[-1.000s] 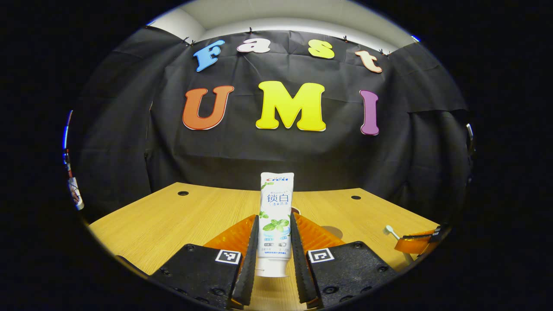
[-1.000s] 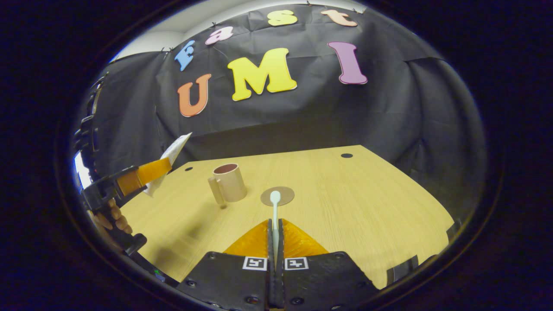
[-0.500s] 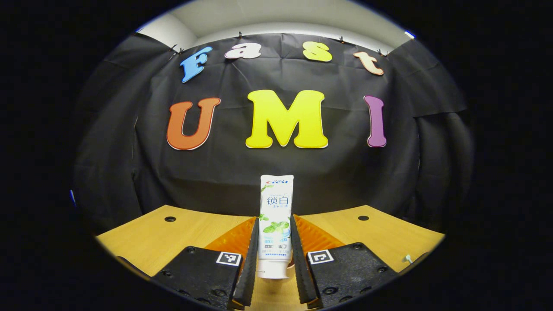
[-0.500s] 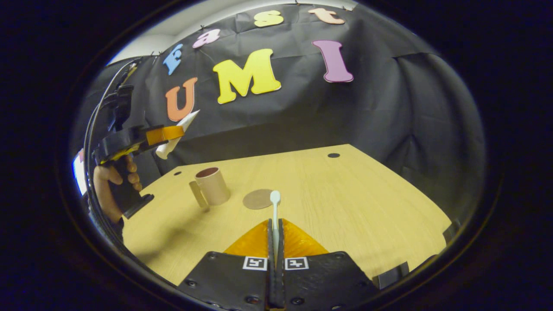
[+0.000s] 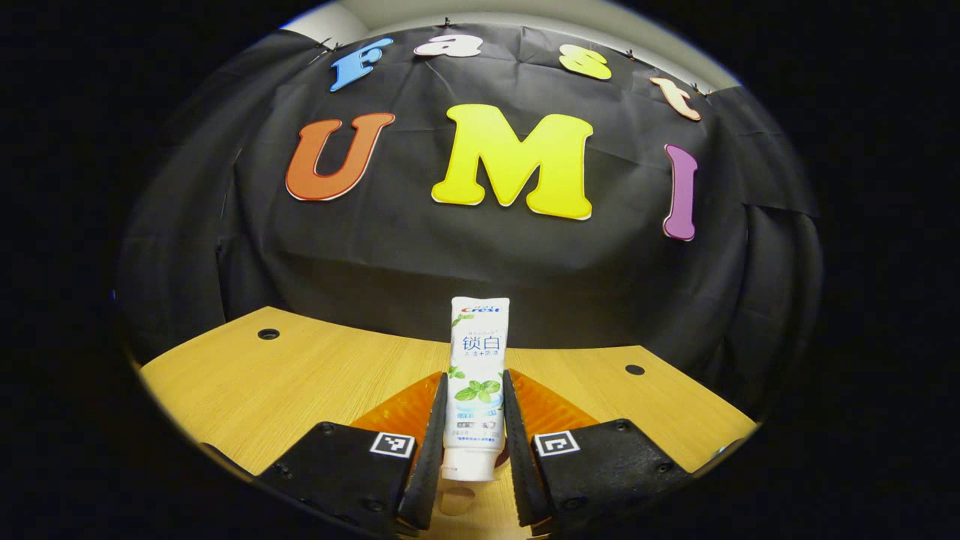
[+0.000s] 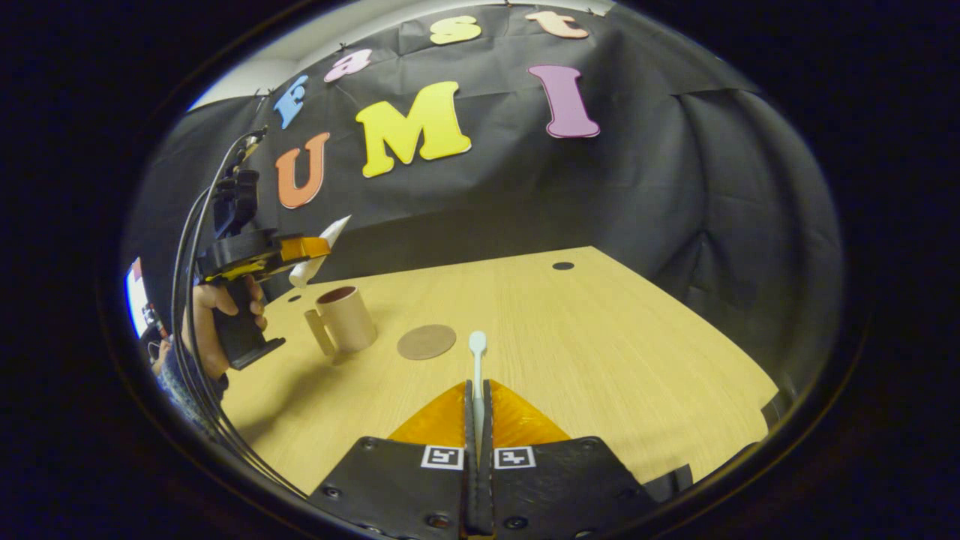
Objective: Put the toothbrush and toothpaste on the desktop into the cup, then pick up the cup and place it on the coaster on the desktop.
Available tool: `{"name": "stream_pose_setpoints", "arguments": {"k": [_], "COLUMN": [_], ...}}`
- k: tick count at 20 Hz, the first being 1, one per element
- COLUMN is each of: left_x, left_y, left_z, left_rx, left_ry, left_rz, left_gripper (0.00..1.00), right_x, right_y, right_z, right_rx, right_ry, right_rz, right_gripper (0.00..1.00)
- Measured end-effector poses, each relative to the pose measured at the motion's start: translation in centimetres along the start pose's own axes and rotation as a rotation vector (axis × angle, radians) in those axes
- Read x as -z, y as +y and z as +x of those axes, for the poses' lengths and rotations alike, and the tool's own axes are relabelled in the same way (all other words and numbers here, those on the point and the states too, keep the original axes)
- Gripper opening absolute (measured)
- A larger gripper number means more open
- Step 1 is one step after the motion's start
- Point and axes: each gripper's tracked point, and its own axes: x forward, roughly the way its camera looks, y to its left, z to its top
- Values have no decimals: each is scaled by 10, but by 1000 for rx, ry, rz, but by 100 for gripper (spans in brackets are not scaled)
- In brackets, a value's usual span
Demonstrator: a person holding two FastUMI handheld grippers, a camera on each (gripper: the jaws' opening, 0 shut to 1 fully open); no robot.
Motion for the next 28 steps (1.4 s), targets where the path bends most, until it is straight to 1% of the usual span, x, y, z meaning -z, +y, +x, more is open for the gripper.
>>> {"name": "stream_pose_setpoints", "arguments": {"k": [3,6,10,12,14,16,17,18,19,20,21,25,28], "left_x": [2,3,3,-2,-12,-15,-17,-15,-18,-15,-16,-11,-10], "left_y": [-1,3,2,4,1,4,5,5,4,4,5,8,17], "left_z": [-2,-1,2,2,1,0,-3,-4,-4,-8,-10,-21,-38], "left_rx": [6,-10,1,-11,-8,-24,-32,-32,-26,-22,-23,-12,-12], "left_ry": [-1,4,-2,-22,-47,-66,-72,-76,-78,-80,-78,-75,-93], "left_rz": [-1,9,20,39,57,66,65,58,48,41,37,31,47], "left_gripper": [45,45,46,49,47,46,59,53,73,89,99,100,100], "right_x": [2,3,3,4,4,5,4,4,4,3,2,-6,-18], "right_y": [0,6,10,11,11,11,12,13,13,14,16,24,37], "right_z": [2,1,0,-1,0,0,0,0,-1,-1,-2,-2,0], "right_rx": [-6,-16,-22,-23,-21,-20,-20,-21,-19,-19,-20,-22,-38], "right_ry": [1,2,-5,-5,-4,-5,-6,-6,-8,-8,-9,-28,-44], "right_rz": [-1,-6,-26,-24,-27,-29,-30,-31,-32,-33,-33,-42,-44], "right_gripper": [0,0,0,0,0,0,0,0,0,0,0,0,0]}}
